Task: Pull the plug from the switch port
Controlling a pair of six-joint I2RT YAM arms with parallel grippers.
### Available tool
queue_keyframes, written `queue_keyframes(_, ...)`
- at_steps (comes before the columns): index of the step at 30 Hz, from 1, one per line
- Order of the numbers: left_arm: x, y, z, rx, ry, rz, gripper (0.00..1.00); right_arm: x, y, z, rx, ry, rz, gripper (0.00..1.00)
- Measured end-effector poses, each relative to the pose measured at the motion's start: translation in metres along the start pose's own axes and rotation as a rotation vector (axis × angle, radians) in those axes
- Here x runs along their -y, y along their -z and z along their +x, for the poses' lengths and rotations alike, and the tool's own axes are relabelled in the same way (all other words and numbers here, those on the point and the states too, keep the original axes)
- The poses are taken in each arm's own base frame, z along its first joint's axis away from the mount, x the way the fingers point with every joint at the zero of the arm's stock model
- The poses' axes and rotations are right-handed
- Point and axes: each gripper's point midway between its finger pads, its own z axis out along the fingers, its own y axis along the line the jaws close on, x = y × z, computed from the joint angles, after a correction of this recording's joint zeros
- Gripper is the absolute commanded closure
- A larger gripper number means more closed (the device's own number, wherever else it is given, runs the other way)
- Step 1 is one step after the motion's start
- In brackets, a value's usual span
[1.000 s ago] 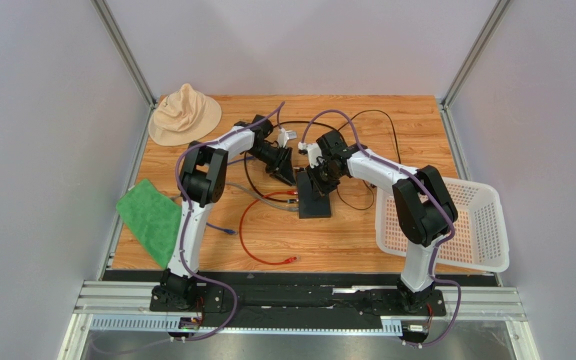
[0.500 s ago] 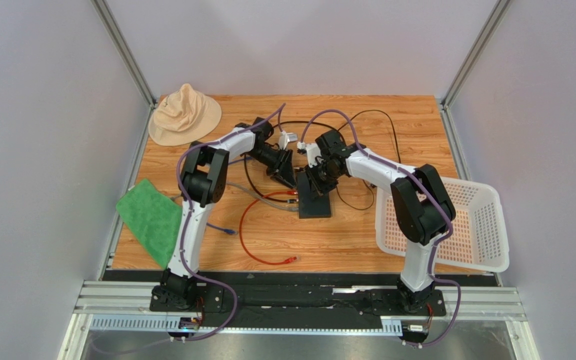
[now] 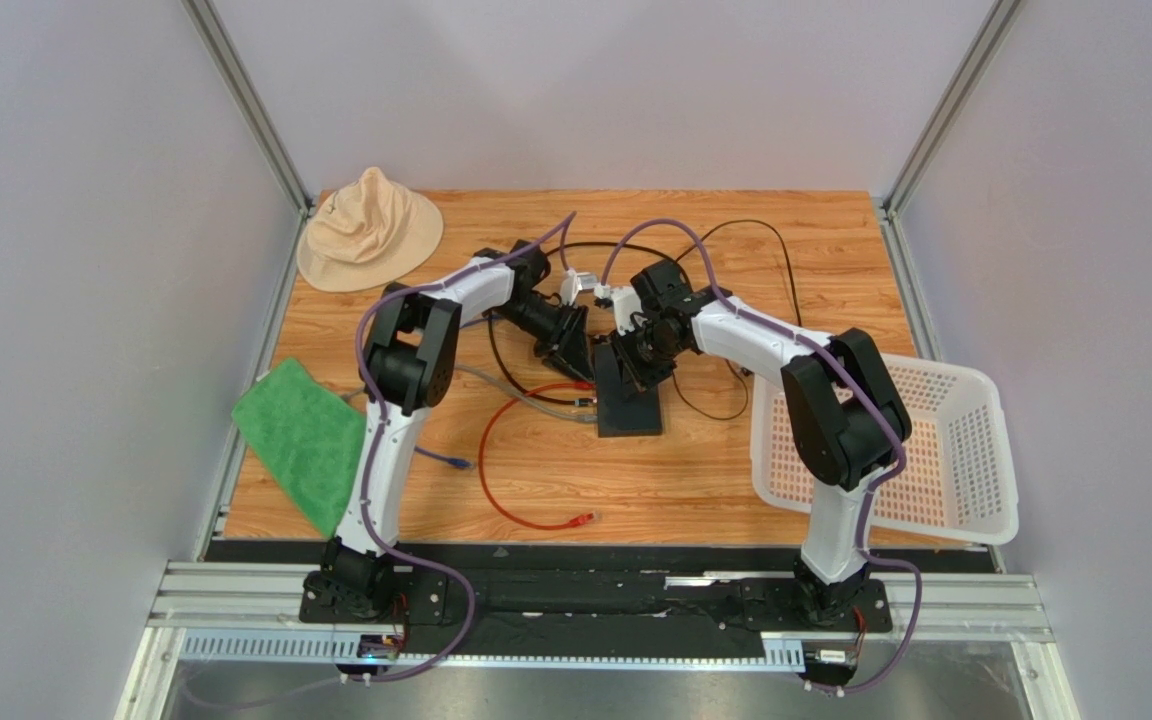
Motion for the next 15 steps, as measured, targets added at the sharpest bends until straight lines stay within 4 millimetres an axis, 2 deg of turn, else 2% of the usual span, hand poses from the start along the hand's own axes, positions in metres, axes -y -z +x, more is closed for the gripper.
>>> queue_keyframes(6, 0.0016, -0.0021, 0.0012, -0.006, -0.017, 0.006, 0.6, -0.0001, 0.0, 0.0, 0.0, 0.0, 0.0, 1.0)
queue_keyframes(11, 0.0, -0.0021, 0.0015, -0.006, -0.029, 0.003, 0.7, -0.0002, 0.0, -0.0001, 0.0, -0.003, 0.0, 1.0)
queue_keyframes(15, -0.0017, -0.0024, 0.0018, -0.007, -0.032, 0.003, 0.73, -0.0008, -0.0009, -0.0004, 0.0, -0.008, -0.005, 1.0)
